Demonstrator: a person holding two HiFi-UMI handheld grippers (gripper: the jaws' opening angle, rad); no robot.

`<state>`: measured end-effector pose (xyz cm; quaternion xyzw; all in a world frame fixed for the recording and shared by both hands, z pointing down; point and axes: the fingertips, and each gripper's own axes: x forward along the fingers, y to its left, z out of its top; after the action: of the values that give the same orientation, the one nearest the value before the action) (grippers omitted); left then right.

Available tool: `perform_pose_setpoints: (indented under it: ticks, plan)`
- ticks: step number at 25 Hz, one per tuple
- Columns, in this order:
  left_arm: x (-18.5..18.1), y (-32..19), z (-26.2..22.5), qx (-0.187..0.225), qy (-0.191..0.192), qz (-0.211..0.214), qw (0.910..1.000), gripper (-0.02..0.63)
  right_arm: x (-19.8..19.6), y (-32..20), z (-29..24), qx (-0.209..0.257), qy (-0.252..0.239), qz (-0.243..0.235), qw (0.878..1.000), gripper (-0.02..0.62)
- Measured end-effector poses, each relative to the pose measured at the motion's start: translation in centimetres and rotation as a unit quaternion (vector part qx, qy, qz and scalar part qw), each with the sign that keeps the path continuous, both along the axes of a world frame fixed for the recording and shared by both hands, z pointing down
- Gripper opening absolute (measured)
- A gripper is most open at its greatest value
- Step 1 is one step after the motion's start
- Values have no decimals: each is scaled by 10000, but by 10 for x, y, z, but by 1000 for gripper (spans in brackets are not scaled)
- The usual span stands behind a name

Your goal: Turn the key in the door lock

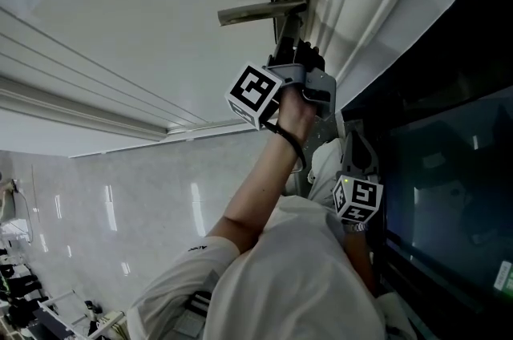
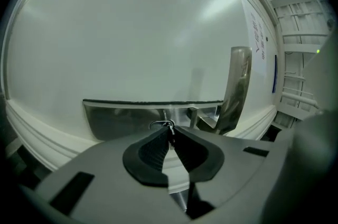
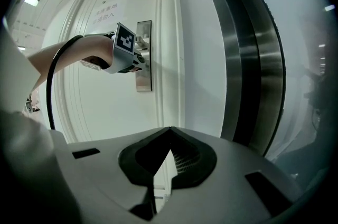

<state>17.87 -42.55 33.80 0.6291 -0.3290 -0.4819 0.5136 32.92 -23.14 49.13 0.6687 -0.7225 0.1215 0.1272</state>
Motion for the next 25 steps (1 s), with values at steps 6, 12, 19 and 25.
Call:
perform_pose_setpoints:
  ticks: [6, 12, 19, 25]
  plan:
    - [0, 0, -3, 25, -725, -161, 9972, 35, -4, -6, 1, 10, -34, -87, 10000, -8]
    - [2, 0, -7, 132, -1768, -146, 9841, 35, -4, -5, 3, 24, -102, -65, 9999, -8]
    - [5, 1, -9, 401, -3205, -225, 9461, 37, -6, -1, 3, 37, -147, -66, 9999, -8]
    - [11, 2, -12, 731, -4544, -201, 8876, 38, -8, 4, 3, 34, -160, -57, 9999, -8]
